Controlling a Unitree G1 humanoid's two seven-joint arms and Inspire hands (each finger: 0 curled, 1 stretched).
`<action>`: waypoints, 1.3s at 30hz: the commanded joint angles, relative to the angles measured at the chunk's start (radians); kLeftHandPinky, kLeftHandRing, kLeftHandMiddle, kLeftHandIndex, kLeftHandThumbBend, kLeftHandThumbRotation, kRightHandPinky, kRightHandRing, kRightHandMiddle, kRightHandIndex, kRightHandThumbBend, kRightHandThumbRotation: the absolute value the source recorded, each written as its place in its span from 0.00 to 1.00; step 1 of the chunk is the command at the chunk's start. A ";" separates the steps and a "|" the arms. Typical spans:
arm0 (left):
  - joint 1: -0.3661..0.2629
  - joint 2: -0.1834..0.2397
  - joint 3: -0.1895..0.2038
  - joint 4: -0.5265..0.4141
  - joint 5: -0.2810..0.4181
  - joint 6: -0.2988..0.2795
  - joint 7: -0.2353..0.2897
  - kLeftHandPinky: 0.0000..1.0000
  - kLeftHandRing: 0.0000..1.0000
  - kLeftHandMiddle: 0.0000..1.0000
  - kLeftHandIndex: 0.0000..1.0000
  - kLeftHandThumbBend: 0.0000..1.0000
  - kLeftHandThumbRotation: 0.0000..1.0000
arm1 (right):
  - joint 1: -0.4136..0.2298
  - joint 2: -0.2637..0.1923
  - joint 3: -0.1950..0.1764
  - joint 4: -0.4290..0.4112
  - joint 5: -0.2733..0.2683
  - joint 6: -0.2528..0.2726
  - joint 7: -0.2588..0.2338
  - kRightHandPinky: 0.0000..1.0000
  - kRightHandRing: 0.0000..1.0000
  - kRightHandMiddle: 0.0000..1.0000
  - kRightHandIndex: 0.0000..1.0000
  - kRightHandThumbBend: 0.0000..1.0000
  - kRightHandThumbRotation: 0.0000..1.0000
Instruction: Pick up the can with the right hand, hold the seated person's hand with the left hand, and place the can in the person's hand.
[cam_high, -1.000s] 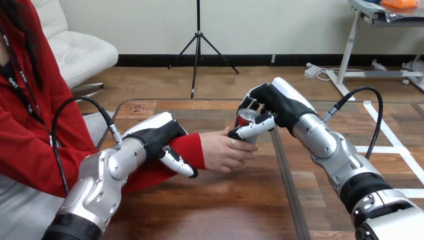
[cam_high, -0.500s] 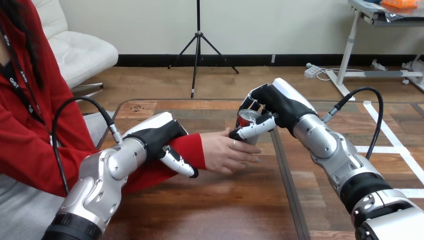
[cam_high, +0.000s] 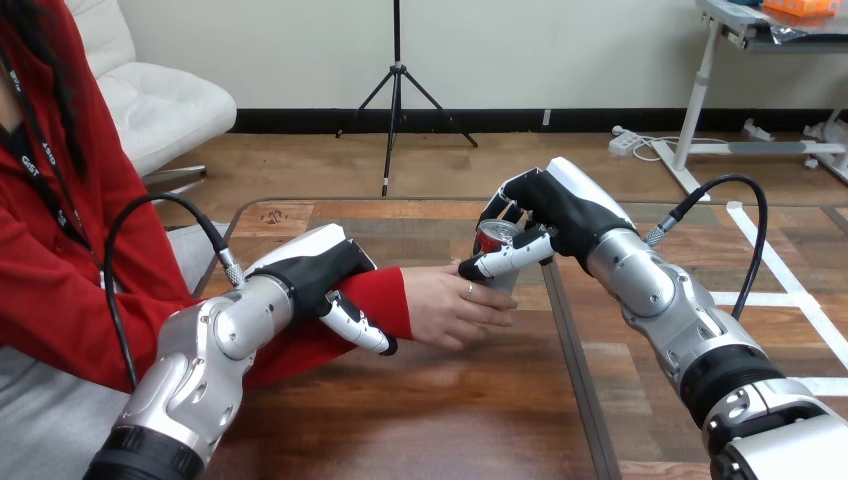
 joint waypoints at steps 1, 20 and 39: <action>-0.382 -0.062 0.139 -0.240 -0.123 -0.142 0.133 0.18 0.24 0.33 0.32 0.57 0.00 | -0.440 0.017 0.003 -0.248 0.010 -0.027 -0.018 0.15 0.21 0.28 0.43 0.71 0.00; -0.382 -0.063 0.135 -0.227 -0.133 -0.143 0.135 0.19 0.25 0.35 0.33 0.55 0.00 | -0.434 0.017 -0.007 -0.277 0.029 -0.024 0.004 0.28 0.33 0.39 0.43 0.70 0.00; -0.383 -0.063 0.132 -0.217 -0.125 -0.152 0.143 0.19 0.25 0.35 0.34 0.56 0.00 | -0.431 0.015 -0.010 -0.281 0.036 -0.030 0.014 0.28 0.33 0.39 0.43 0.71 0.00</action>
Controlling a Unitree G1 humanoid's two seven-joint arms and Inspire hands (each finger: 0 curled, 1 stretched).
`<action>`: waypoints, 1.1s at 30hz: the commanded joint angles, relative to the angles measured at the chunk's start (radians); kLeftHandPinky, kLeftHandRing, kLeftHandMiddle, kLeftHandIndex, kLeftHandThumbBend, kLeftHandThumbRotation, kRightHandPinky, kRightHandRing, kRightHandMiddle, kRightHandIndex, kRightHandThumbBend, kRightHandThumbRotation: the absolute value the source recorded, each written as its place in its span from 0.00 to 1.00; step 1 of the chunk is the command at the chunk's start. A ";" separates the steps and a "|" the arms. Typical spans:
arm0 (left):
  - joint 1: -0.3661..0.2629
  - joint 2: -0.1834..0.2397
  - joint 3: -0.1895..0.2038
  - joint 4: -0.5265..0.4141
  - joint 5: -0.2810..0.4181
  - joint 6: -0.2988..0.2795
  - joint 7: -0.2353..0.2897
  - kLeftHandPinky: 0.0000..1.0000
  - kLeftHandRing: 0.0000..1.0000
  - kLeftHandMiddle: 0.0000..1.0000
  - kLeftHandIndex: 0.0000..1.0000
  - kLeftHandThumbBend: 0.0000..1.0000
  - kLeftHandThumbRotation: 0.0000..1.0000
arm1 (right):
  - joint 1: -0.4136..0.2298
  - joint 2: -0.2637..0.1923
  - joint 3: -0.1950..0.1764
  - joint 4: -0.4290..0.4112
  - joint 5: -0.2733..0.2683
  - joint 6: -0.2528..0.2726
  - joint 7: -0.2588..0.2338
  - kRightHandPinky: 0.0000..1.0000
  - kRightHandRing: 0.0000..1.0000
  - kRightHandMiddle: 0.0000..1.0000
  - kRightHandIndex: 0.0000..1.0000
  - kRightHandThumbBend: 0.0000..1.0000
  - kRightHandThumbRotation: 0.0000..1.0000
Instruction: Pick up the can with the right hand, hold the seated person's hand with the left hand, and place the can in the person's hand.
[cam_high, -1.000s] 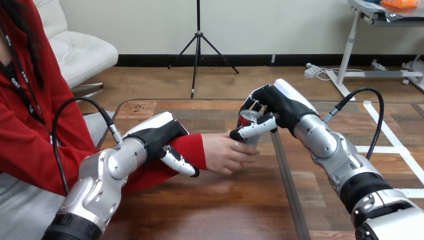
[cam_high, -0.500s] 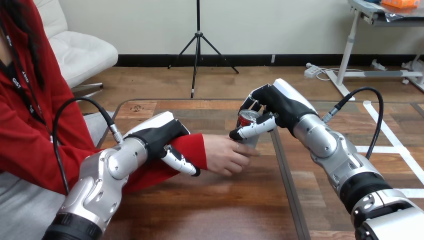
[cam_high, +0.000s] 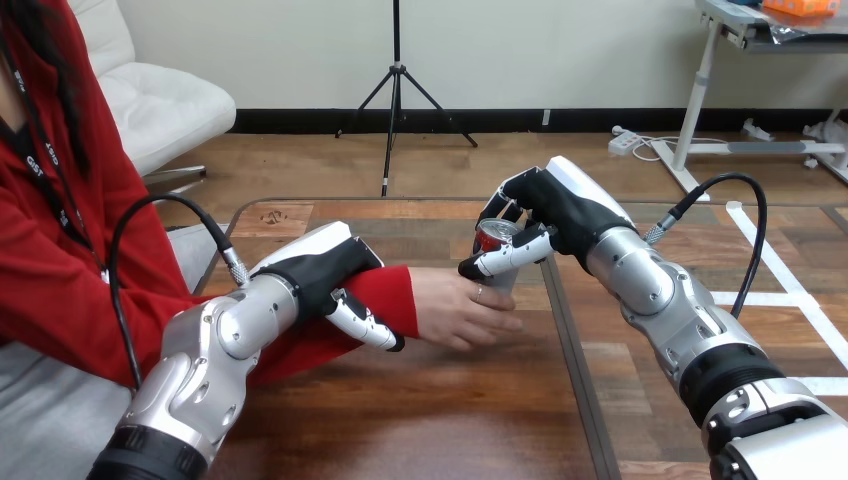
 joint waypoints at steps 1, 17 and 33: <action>-0.382 -0.055 0.132 -0.216 -0.107 -0.141 0.136 0.19 0.26 0.35 0.34 0.56 0.00 | -0.431 0.014 -0.010 -0.270 0.035 -0.042 0.007 0.28 0.33 0.39 0.43 0.71 0.00; -0.381 -0.054 0.131 -0.221 -0.105 -0.137 0.134 0.20 0.26 0.35 0.34 0.56 0.00 | -0.430 0.013 -0.016 -0.279 0.043 -0.047 0.017 0.31 0.34 0.39 0.44 0.69 0.00; -0.379 -0.055 0.135 -0.220 -0.114 -0.139 0.130 0.18 0.24 0.33 0.34 0.55 0.00 | -0.426 0.011 -0.016 -0.283 0.039 -0.041 0.017 0.32 0.37 0.41 0.46 0.65 0.00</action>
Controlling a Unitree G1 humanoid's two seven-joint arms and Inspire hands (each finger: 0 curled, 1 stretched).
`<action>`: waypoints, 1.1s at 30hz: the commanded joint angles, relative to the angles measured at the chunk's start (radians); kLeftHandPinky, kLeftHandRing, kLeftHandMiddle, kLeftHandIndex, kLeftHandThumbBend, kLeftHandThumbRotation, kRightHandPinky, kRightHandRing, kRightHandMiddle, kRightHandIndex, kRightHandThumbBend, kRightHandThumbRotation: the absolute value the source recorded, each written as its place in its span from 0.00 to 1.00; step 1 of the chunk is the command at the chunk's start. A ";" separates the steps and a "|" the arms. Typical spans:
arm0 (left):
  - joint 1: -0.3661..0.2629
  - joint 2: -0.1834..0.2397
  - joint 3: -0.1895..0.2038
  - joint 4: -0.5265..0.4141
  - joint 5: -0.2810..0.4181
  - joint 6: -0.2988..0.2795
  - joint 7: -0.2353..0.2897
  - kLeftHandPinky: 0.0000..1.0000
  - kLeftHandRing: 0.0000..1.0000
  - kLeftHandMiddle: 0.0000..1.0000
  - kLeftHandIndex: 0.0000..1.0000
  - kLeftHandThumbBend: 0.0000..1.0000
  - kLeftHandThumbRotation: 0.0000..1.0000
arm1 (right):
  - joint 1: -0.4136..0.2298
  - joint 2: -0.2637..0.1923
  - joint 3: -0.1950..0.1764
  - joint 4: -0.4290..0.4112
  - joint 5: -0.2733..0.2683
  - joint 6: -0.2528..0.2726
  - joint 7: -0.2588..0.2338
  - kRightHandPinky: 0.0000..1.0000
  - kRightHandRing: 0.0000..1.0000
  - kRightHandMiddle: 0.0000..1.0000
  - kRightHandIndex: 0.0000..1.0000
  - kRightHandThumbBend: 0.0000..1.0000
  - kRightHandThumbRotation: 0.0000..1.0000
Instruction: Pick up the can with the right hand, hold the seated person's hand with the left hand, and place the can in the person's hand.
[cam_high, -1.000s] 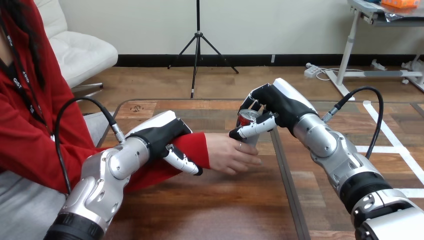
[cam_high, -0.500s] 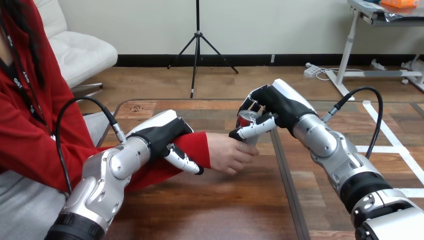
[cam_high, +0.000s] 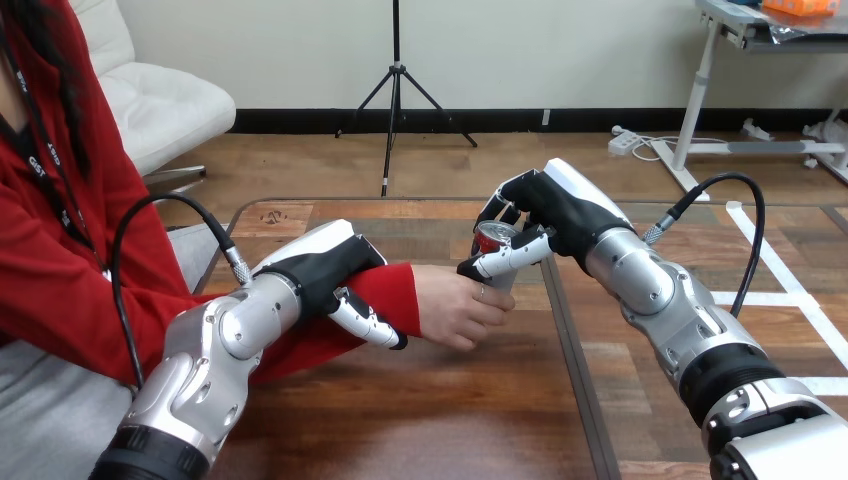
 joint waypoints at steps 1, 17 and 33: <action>-0.378 -0.051 0.136 -0.220 -0.115 -0.131 0.120 0.18 0.24 0.33 0.34 0.55 0.00 | -0.426 0.010 -0.015 -0.281 0.038 -0.040 -0.001 0.32 0.37 0.42 0.46 0.64 0.00; -0.377 -0.047 0.136 -0.222 -0.114 -0.126 0.116 0.18 0.24 0.33 0.34 0.55 0.00 | -0.417 0.014 -0.015 -0.292 0.031 -0.019 -0.021 0.35 0.42 0.46 0.50 0.59 0.21; -0.370 -0.047 0.141 -0.224 -0.126 -0.127 0.118 0.17 0.23 0.32 0.34 0.55 0.00 | -0.414 0.007 -0.019 -0.283 0.039 -0.034 -0.017 0.38 0.44 0.47 0.47 0.62 0.53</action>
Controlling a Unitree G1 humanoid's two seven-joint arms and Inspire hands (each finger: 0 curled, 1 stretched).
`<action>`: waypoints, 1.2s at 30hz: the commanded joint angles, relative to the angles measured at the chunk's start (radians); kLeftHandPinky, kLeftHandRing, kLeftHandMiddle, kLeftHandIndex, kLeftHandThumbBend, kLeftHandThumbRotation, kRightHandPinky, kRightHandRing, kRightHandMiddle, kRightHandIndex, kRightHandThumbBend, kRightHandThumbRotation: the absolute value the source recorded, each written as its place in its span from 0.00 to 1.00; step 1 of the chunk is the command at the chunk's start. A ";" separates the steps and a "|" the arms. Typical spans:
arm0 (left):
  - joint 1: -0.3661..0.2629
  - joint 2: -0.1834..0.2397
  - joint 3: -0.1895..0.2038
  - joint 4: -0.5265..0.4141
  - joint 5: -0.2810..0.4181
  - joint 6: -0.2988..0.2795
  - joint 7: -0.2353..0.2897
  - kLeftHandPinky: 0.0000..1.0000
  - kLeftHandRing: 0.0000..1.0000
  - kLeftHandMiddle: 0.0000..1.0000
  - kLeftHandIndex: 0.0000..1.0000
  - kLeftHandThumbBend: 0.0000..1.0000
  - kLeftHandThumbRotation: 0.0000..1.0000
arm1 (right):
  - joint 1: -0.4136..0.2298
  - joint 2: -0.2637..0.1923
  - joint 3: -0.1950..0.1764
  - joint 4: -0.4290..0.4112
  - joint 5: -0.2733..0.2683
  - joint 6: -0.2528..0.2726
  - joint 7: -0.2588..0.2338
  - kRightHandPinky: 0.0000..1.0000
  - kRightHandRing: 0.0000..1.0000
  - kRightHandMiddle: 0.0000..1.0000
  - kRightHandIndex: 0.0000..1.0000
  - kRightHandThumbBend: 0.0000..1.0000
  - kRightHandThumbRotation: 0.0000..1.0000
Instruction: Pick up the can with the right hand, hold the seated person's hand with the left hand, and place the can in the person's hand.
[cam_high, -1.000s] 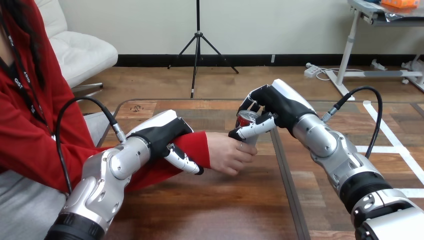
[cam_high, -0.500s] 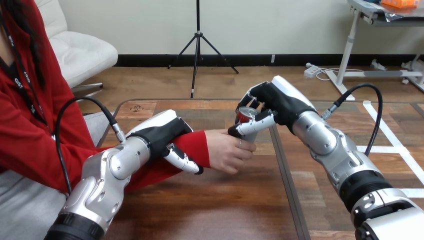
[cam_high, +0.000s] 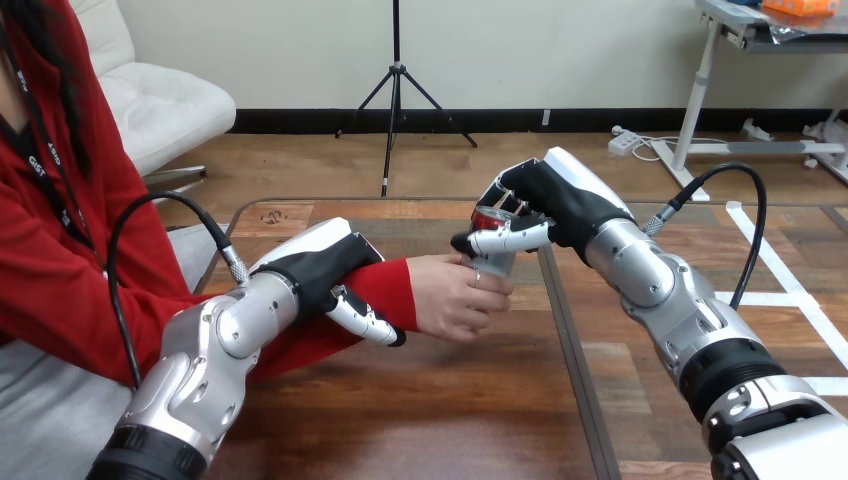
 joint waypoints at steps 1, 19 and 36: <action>-0.369 -0.051 0.137 -0.223 -0.119 -0.128 0.114 0.17 0.23 0.32 0.34 0.55 0.00 | -0.412 0.010 -0.019 -0.246 0.039 -0.049 -0.016 0.39 0.44 0.47 0.47 0.63 0.54; -0.347 -0.020 0.121 -0.245 -0.091 -0.126 0.109 0.29 0.38 0.46 0.45 0.63 0.01 | -0.405 0.007 -0.026 -0.260 0.047 -0.033 -0.011 0.43 0.48 0.50 0.52 0.65 0.81; -0.295 0.013 0.099 -0.258 -0.038 -0.133 0.145 0.53 0.66 0.68 0.69 0.92 0.50 | -0.390 0.006 -0.039 -0.276 0.069 -0.010 0.007 0.44 0.52 0.55 0.57 0.84 1.00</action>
